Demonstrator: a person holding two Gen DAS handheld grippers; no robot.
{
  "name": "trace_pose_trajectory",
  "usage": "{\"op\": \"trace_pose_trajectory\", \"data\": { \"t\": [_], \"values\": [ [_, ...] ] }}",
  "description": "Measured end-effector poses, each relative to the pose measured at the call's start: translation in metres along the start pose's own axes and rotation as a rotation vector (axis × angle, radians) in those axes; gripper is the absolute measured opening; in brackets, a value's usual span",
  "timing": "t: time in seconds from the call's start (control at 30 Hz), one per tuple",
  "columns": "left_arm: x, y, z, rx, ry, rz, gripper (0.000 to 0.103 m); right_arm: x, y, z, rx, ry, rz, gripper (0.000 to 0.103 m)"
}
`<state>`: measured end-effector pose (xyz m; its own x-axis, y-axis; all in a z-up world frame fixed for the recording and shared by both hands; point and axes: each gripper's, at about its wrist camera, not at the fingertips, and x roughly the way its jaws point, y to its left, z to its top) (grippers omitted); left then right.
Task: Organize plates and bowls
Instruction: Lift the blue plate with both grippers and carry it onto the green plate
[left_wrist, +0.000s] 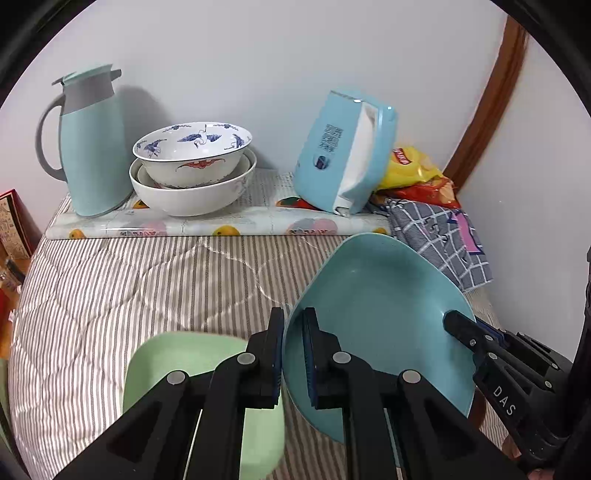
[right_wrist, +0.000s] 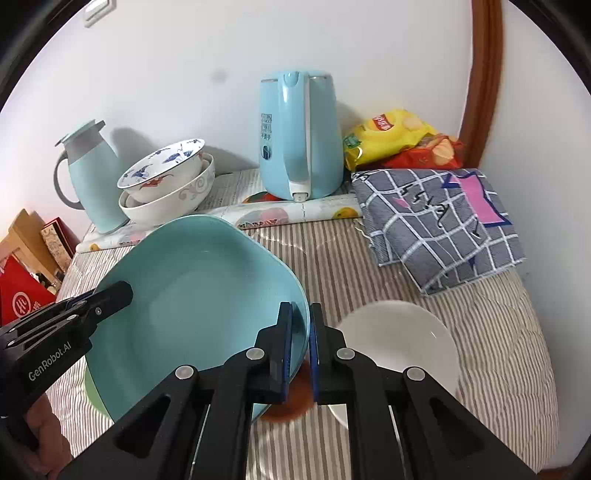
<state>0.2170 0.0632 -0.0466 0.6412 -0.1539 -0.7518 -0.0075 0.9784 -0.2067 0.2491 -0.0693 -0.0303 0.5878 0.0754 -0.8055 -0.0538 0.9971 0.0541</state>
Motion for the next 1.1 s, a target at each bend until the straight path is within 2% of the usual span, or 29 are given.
{"op": "trace_pose_trajectory", "data": {
  "t": [0.5, 1.1],
  "values": [
    [-0.043, -0.018, -0.032, 0.028, -0.033, -0.022, 0.010, -0.050, -0.008, -0.034, 0.027, -0.049, -0.016, 0.008],
    [-0.068, -0.007, -0.051, 0.013, -0.053, -0.012, 0.010, -0.073, 0.004, -0.054, 0.026, -0.072, -0.002, 0.007]
  ]
}}
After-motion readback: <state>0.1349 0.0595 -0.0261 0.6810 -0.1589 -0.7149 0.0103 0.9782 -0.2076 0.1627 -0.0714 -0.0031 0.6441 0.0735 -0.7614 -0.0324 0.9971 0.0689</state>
